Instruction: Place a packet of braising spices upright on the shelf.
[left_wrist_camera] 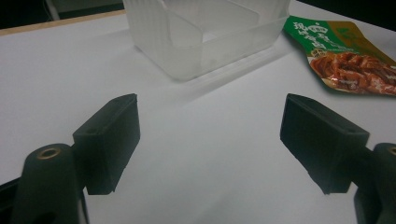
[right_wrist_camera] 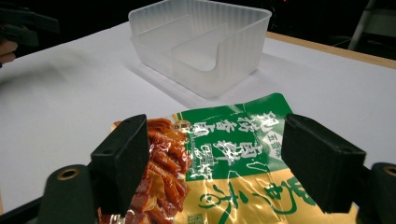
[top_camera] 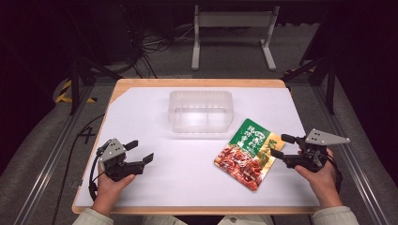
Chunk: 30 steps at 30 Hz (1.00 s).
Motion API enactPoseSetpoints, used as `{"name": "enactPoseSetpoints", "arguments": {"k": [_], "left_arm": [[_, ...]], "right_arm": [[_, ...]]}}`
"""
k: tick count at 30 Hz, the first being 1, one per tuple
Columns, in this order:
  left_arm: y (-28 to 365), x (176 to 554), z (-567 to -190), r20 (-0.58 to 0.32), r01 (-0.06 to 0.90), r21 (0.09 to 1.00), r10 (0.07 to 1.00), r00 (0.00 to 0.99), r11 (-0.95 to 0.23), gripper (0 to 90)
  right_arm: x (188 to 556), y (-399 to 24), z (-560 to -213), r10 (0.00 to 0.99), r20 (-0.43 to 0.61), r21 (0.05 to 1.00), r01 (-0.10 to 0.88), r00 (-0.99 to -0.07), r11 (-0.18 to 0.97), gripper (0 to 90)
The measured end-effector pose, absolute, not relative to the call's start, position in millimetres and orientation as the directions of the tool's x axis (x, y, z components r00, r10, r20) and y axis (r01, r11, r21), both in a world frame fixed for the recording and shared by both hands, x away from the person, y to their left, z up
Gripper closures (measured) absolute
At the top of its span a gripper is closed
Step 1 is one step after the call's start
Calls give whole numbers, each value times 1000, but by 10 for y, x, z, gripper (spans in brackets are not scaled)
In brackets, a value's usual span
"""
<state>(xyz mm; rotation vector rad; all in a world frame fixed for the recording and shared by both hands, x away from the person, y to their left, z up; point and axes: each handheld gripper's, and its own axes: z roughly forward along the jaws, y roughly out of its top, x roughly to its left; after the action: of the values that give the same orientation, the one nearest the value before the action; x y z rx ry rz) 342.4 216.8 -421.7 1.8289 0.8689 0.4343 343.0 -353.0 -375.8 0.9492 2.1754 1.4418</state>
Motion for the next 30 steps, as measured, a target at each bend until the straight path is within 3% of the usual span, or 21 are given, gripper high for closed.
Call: {"name": "enactPoseSetpoints", "arguments": {"k": [30], "left_arm": [[2169, 3423, -4232, -98, 369, 904, 735, 671, -217, 202]], "right_arm": [[4129, -3546, -3616, 743, 128, 871, 432, -657, 232, 223]]}}
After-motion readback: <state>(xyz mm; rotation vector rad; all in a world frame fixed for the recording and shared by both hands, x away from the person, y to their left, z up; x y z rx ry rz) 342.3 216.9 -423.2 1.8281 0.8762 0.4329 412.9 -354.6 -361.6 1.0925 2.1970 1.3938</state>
